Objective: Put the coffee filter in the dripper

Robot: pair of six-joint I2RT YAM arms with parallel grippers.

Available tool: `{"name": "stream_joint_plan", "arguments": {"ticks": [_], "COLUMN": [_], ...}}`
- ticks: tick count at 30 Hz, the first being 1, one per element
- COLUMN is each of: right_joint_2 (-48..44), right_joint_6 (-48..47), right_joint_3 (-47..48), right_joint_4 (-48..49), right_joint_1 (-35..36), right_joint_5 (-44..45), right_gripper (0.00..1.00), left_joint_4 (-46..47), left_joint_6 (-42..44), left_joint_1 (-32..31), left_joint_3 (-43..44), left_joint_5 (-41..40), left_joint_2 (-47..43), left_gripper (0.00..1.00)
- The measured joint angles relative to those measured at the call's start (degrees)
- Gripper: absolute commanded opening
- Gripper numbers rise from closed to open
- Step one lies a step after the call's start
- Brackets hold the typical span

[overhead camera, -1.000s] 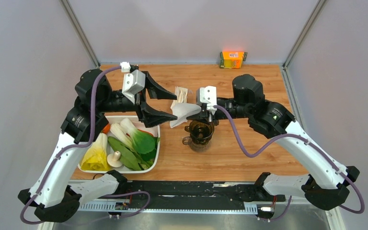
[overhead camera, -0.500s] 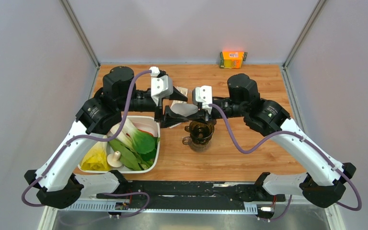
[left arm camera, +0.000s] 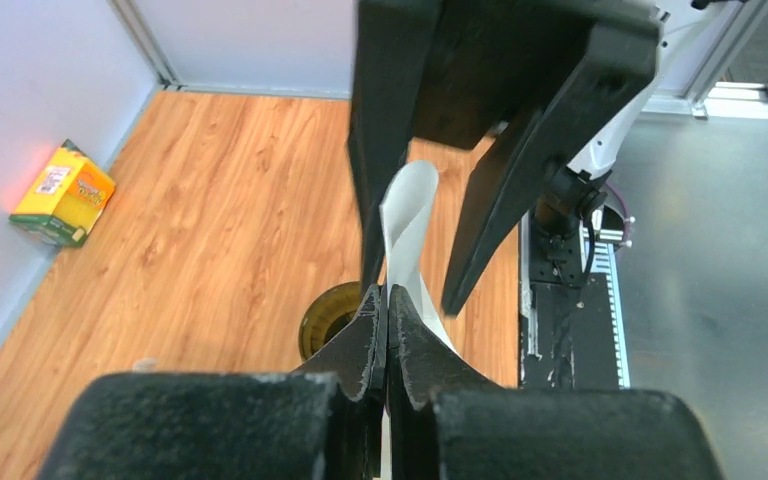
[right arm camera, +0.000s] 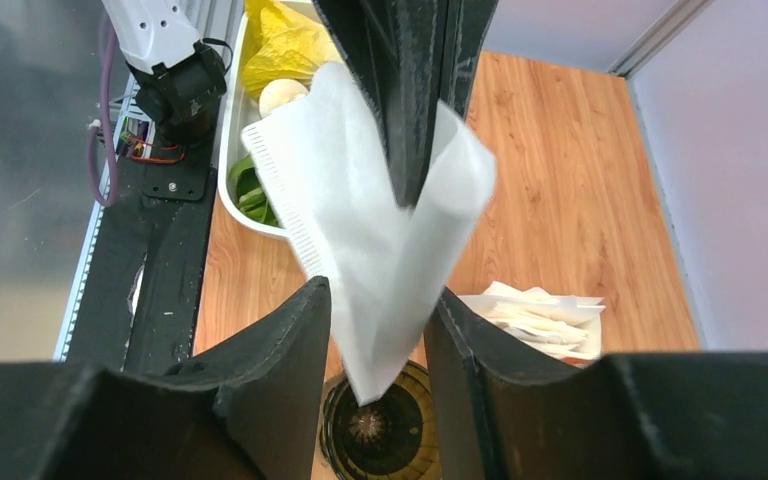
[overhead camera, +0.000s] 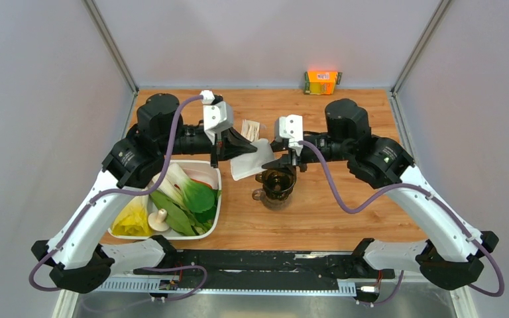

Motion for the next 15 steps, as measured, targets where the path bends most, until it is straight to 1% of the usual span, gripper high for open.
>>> {"name": "stream_joint_plan", "arguments": {"ticks": [3, 6, 9, 10, 12, 13, 14, 15], "right_joint_2": [-1.46, -2.36, -2.43, -2.27, -1.64, -1.16, -0.70, -0.24], "right_joint_6": [0.55, 1.40, 1.95, 2.03, 2.38, 2.64, 2.78, 3.02], "right_joint_3": [1.25, 2.60, 3.15, 3.15, 3.15, 3.15, 3.15, 3.15], "right_joint_4": [-0.96, -0.94, -0.94, -0.94, -0.92, -0.92, -0.90, -0.92], "right_joint_1": [-0.96, -1.33, -1.31, -1.31, -1.33, -1.31, -1.31, -1.31], "right_joint_5": [-0.11, -0.70, -1.75, -1.95, -2.43, -2.67, -2.93, -3.10], "right_gripper": [0.38, 0.37, 0.39, 0.36, 0.22, 0.18, 0.16, 0.19], "left_joint_4": [2.47, 5.22, 7.74, 8.22, 9.22, 9.53, 9.77, 9.90], "left_joint_6": [-2.45, -4.24, -5.73, -6.03, -6.32, -6.45, -6.54, -6.60], "left_joint_1": [2.97, 4.24, 4.28, 4.28, 4.28, 4.28, 4.28, 4.28], "left_joint_3": [-2.12, -4.81, -6.80, -6.93, -6.97, -6.97, -6.97, -6.99], "left_joint_5": [2.43, 4.59, 6.86, 7.45, 8.63, 9.20, 9.68, 9.99], "left_joint_2": [-1.27, -2.56, -3.39, -3.45, -3.45, -3.48, -3.50, -3.54], "left_gripper": [0.00, 0.00, 0.00, 0.00, 0.00, 0.00, 0.00, 0.00]}}
